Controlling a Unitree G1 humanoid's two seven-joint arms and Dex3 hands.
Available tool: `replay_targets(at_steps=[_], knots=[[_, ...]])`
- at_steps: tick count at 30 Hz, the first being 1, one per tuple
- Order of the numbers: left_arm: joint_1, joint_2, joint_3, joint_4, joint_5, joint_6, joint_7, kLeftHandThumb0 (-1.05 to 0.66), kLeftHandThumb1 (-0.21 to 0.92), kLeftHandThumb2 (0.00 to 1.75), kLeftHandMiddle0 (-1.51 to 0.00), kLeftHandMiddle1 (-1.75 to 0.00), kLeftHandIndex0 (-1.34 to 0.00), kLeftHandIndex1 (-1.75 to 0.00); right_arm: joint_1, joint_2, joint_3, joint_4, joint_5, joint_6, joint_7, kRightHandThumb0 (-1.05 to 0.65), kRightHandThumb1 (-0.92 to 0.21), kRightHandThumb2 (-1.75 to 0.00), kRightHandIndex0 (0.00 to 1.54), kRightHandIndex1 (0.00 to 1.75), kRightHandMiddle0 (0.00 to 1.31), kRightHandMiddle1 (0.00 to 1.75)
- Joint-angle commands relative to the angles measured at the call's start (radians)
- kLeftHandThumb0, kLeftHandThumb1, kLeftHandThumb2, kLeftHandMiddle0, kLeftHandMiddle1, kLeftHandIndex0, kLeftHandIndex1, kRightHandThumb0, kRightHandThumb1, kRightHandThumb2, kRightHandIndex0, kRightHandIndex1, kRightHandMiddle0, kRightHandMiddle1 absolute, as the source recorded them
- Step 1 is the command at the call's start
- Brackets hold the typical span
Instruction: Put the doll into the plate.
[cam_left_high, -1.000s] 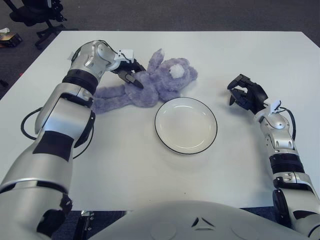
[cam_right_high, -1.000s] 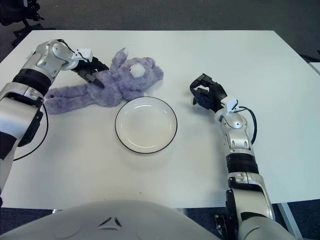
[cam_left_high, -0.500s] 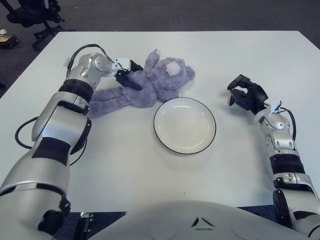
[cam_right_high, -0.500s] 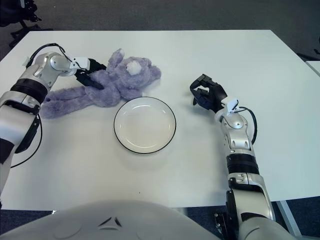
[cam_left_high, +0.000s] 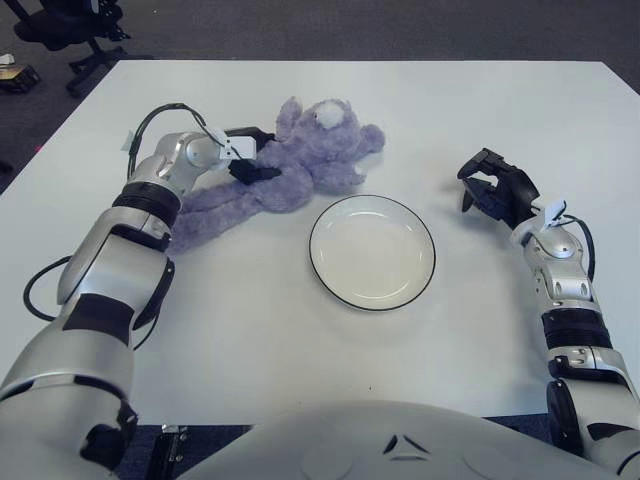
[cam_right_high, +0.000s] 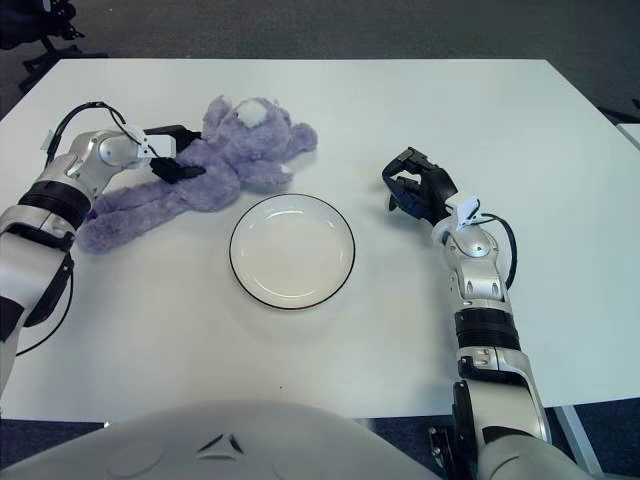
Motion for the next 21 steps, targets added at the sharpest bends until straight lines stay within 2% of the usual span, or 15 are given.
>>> replay_targets(at_steps=[1,3,11,20,21], knots=[[0.044,0.003,-0.028,0.033,0.049,-0.005,0.011,0.11,0.4,1.03,-0.87,-1.75,-0.67,-1.75,0.031,-0.003,0.011,0.035,-0.014,0.035,0.01,-0.35,-0.92,-0.38,0.79,1.64,0.35,1.59],[0.042,0.002,-0.028,0.038,0.051,-0.009,0.014,0.11,0.4,1.03,-0.87,-1.75,-0.67,-1.75,0.031,-0.003,0.011,0.035,-0.014,0.035,0.01,-0.35,-0.92,-0.38,0.79,1.64,0.35,1.59],[0.007,0.003,-0.069,0.029,0.176,-0.059,0.321,0.14,0.39,1.09,-0.85,-1.75,-0.66,-1.75,0.019,-0.004,0.015,0.075,-0.018,0.018,0.017,-0.35,-0.92,-0.39,0.79,1.65,0.34,1.6],[-0.002,-0.003,-0.076,0.056,0.203,-0.074,0.372,0.15,0.38,1.11,-0.84,-1.75,-0.65,-1.75,0.015,-0.004,0.015,0.085,-0.018,0.011,0.019,-0.35,-0.92,-0.39,0.78,1.65,0.33,1.6],[-0.012,0.006,-0.063,0.048,0.201,-0.097,0.429,0.15,0.38,1.11,-0.84,-1.75,-0.65,-1.75,0.009,-0.007,0.017,0.096,-0.02,0.01,0.024,-0.35,-0.92,-0.39,0.78,1.65,0.33,1.6]])
